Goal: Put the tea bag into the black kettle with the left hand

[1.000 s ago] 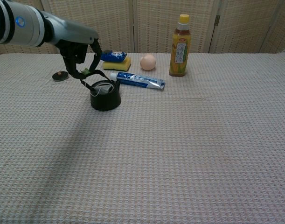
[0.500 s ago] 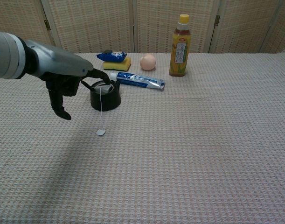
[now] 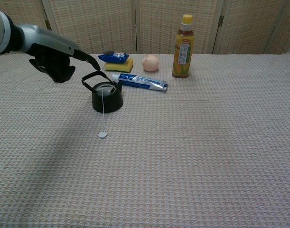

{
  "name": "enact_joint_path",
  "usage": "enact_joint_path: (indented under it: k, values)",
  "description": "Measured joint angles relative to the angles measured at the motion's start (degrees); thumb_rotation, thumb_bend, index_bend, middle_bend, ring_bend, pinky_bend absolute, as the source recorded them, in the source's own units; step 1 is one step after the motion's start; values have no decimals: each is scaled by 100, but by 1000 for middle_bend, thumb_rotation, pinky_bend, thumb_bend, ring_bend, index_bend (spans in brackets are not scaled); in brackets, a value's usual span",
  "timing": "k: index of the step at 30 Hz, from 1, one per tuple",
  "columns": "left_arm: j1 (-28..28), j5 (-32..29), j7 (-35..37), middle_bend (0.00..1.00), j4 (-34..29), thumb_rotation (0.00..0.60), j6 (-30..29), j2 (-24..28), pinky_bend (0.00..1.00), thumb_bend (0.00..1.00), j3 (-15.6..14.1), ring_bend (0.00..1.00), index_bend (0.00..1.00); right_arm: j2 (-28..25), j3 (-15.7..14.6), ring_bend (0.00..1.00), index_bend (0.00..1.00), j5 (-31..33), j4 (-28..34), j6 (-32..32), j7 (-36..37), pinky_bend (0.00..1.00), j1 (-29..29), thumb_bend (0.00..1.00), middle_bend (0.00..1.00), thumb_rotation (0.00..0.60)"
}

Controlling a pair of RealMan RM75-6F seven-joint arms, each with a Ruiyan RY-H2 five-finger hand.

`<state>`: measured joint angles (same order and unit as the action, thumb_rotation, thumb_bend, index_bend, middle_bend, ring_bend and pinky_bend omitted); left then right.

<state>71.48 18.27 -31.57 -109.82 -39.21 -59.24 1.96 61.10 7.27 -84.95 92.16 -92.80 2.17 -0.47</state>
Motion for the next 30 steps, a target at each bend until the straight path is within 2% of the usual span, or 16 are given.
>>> enact_joint_path:
  k: [4, 11, 21, 30]
  values:
    - [206, -192, 75, 1000, 535, 600, 339, -167, 1000, 922, -109, 968, 0, -7, 13, 0, 0, 50, 10, 83, -20, 0, 36, 183, 0, 600]
    - [541, -449, 275, 1000, 1251, 600, 787, -555, 1000, 923, -481, 968, 0, -16, 46, 0, 0, 132, 1, 121, -5, 0, 50, 183, 0, 600]
    - [1011, -643, 354, 1000, 1540, 600, 870, -947, 1000, 922, -905, 968, 0, -18, 35, 0, 0, 127, 18, 179, -46, 0, 90, 183, 0, 600]
    - [1209, -651, 554, 1000, 1846, 600, 1012, -1200, 1000, 922, -1079, 968, 0, -20, 29, 0, 0, 135, 13, 191, -40, 0, 93, 183, 0, 600]
